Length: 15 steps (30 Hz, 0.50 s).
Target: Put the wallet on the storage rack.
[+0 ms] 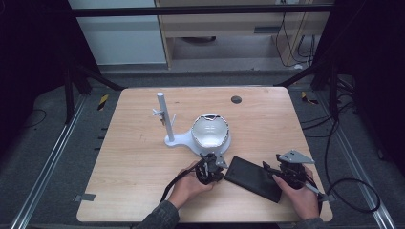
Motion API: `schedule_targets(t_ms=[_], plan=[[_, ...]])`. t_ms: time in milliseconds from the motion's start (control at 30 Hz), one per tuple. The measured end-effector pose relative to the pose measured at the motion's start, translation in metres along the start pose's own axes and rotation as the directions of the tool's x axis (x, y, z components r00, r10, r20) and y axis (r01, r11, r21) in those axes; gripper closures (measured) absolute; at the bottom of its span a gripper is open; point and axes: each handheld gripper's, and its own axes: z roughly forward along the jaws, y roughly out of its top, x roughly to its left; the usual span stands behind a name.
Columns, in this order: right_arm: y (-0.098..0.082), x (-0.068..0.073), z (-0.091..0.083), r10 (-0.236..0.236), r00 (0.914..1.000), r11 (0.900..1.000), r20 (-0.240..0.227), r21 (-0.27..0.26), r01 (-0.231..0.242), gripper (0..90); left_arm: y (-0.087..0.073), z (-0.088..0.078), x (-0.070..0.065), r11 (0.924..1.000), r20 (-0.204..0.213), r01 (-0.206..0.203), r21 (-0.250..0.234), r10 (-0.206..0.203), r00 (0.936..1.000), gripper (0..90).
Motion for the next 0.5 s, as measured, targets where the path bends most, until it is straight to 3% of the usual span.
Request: schedule_targets(t_ms=[500], plan=[[0.0007, 0.002, -0.0016, -0.007, 0.9999, 1.0, -0.012, -0.005, 0.007, 36.8, 0.0001, -0.0002, -0.0035, 0.9999, 0.017, -0.014, 0.005, 0.014, 0.9998, 89.7]])
